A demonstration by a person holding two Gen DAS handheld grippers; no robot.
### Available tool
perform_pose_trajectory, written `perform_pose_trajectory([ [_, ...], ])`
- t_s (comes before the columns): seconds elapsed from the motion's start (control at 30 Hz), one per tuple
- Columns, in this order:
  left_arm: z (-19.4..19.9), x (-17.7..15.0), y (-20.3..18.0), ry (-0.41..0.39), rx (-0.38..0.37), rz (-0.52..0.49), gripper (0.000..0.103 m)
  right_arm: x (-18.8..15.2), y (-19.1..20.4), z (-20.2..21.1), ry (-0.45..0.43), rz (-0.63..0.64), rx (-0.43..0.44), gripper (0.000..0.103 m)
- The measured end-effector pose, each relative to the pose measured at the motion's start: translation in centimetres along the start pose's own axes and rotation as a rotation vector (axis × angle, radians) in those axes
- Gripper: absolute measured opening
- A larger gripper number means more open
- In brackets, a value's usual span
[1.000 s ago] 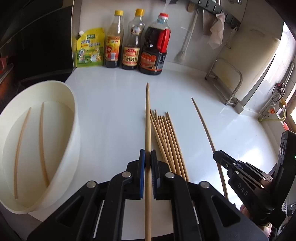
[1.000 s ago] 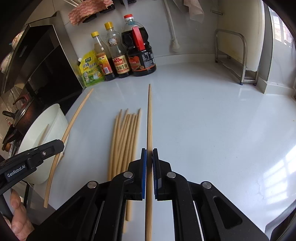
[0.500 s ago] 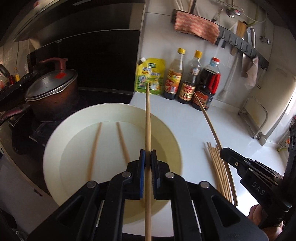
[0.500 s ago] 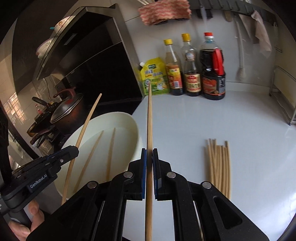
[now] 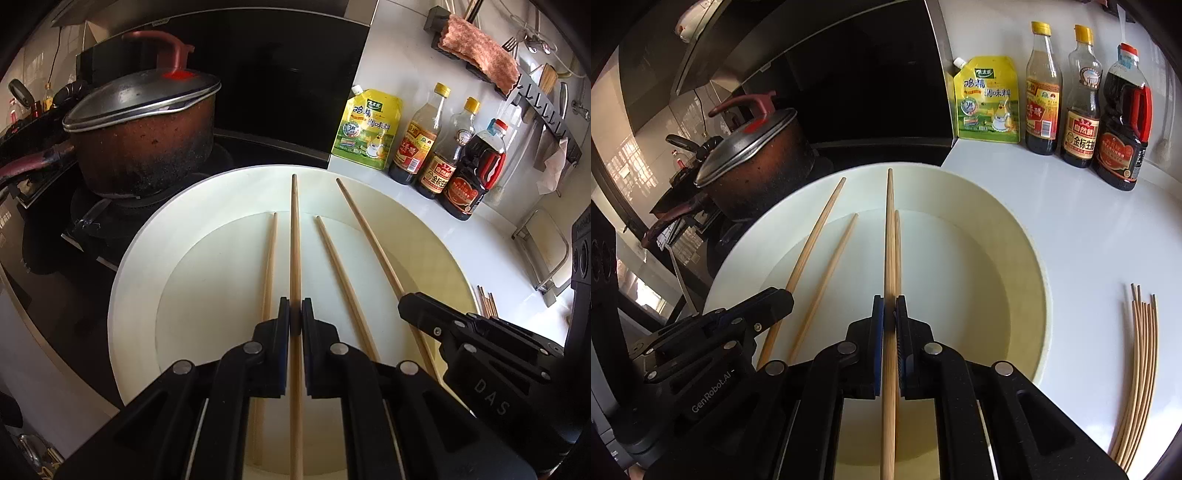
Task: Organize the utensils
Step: 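Carry both held chopsticks over the white basin, then open the left gripper into the basin while the right gripper releases its chopstick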
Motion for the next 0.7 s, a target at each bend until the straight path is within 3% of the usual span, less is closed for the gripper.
perform_pose_trajectory([
  [0.2, -1.1, -0.1, 0.7, 0.014, 0.003, 0.008, 0.008, -0.6, 0.0, -1.5, 0.041, 0.002, -0.012, 0.006],
  [0.27, -1.1, -0.2, 0.9, 0.015, 0.001, 0.016, 0.016, -0.6, -0.2, -1.4, 0.042, -0.013, -0.006, 0.010],
  [0.43, 0.0, -0.4, 1.1, -0.016, 0.008, 0.034, 0.050, -0.9, -1.0, -0.6, 0.025, -0.031, -0.011, 0.013],
  [0.7, 1.5, -1.4, 0.7, -0.017, 0.015, 0.045, 0.053, -1.8, -1.5, 1.2, -0.005, -0.030, -0.016, 0.013],
])
Point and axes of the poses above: each gripper's, at about its wrist camera, not at the fingertips, and z roughly against the way its jaws point, y to its left, x to its top, the point moved 6 cm from there along -z, roughly the way its jaws point, and after that the axes turned 1 degree about y, right-handed, at the moved point
